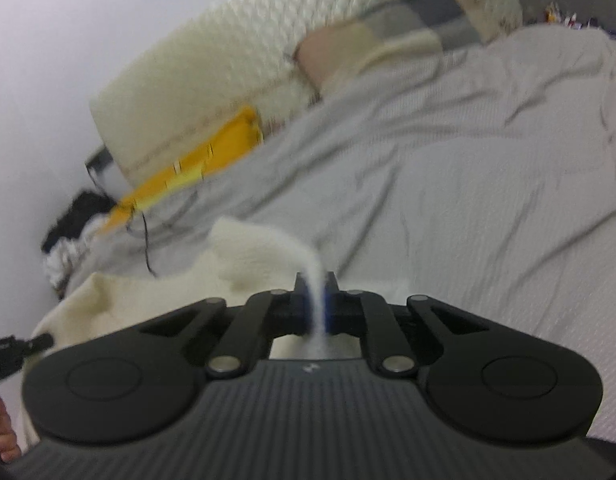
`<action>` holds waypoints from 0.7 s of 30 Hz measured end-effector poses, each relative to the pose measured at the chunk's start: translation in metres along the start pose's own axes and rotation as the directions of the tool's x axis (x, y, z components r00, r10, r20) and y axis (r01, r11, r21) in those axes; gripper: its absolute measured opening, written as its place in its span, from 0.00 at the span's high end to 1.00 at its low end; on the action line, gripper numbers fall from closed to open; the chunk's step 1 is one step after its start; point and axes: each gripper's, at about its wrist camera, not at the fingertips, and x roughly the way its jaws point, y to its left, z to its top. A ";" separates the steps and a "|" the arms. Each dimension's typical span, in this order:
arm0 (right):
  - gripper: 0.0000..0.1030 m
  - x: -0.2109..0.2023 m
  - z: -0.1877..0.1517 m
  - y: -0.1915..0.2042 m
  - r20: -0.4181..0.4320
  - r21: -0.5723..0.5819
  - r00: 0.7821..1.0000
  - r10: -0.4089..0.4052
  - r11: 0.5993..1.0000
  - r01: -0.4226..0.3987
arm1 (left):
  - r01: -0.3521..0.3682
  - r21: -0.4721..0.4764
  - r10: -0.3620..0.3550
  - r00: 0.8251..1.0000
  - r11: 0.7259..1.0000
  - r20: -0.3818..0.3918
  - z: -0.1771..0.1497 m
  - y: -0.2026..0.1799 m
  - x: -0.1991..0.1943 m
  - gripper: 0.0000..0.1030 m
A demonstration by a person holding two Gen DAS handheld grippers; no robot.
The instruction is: Fold large clothes
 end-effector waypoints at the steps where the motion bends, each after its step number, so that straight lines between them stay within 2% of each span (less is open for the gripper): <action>1: 0.92 -0.005 0.003 -0.001 0.020 0.007 1.000 0.003 1.000 -0.003 | 0.015 -0.021 -0.015 1.000 1.000 0.013 0.003 0.005 -0.005 0.91; 4: 0.92 -0.013 0.008 -0.008 0.048 0.019 0.999 -0.015 1.000 0.014 | 0.021 -0.071 -0.020 1.000 0.997 0.021 0.008 0.019 -0.010 0.91; 8: 0.92 0.000 0.005 -0.021 0.014 0.055 0.999 -0.049 0.997 0.048 | -0.002 -0.108 0.000 1.000 0.994 -0.020 0.003 0.032 0.001 0.91; 12: 0.92 0.021 -0.009 -0.033 -0.071 0.053 0.992 -0.101 0.993 0.105 | -0.068 -0.075 0.062 0.995 0.995 -0.075 -0.007 0.035 0.024 0.91; 14: 0.92 0.032 -0.015 -0.032 -0.107 0.022 0.984 -0.144 0.989 0.147 | -0.128 -0.036 0.122 0.985 0.991 -0.123 -0.014 0.033 0.040 0.90; 16: 0.91 0.039 -0.020 -0.025 -0.121 -0.038 0.977 -0.178 0.984 0.175 | -0.158 -0.003 0.155 0.975 0.987 -0.158 -0.021 0.030 0.051 0.90; 18: 0.91 0.040 -0.022 -0.021 -0.122 -0.066 0.974 -0.192 0.981 0.185 | -0.168 0.029 0.170 0.971 0.985 -0.168 -0.025 0.028 0.056 0.90; 21: 0.89 0.041 -0.023 -0.021 -0.131 -0.066 0.973 -0.191 0.981 0.184 | -0.158 0.026 0.160 0.972 0.987 -0.175 -0.023 0.030 0.056 0.89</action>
